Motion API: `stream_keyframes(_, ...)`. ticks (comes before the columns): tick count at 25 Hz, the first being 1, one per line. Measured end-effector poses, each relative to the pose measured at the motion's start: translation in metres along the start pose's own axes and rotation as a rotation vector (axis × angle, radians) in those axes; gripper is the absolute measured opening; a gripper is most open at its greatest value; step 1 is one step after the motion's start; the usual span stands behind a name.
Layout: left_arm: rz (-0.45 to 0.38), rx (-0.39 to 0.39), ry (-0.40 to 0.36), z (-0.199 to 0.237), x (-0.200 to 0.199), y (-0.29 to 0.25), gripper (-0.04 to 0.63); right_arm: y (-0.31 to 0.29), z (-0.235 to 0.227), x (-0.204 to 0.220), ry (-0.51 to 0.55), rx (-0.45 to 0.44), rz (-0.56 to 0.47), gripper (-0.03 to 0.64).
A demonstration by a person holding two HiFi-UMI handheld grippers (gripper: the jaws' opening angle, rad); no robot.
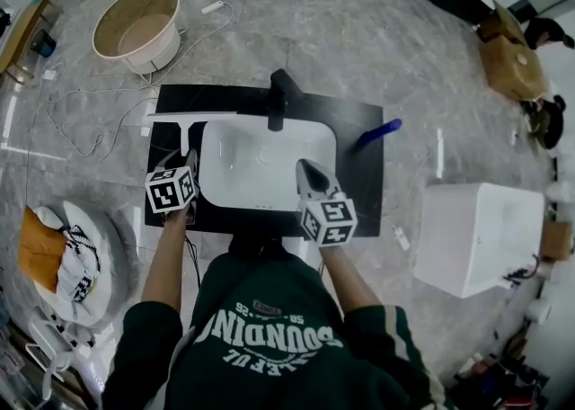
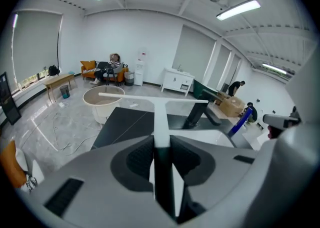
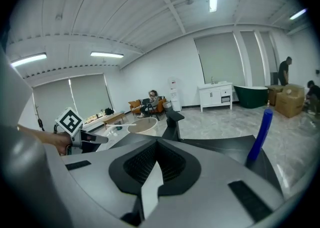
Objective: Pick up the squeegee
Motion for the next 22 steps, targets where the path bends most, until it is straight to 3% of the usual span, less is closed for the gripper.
stream_keyframes(9, -0.181, 0.051, -0.170, -0.052, -0.054, 0.049, 0.092, 0.011, -0.016, -0.036, 0.032, 0.023, -0.098, 0.002)
stream_keyframes(17, -0.299, 0.083, -0.201, -0.070, -0.083, 0.083, 0.091, 0.026, -0.024, -0.058, 0.057, 0.054, -0.185, 0.002)
stream_keyframes(22, -0.308, 0.098, -0.210, -0.078, -0.082, 0.087, 0.092, 0.033, -0.025, -0.066, 0.079, 0.072, -0.214, 0.000)
Point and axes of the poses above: the fingertips, and each gripper's own axes: y backward along the fingers, z to its left, x out of its underside, the point moved 6 cm from there along y, backward along the fingers
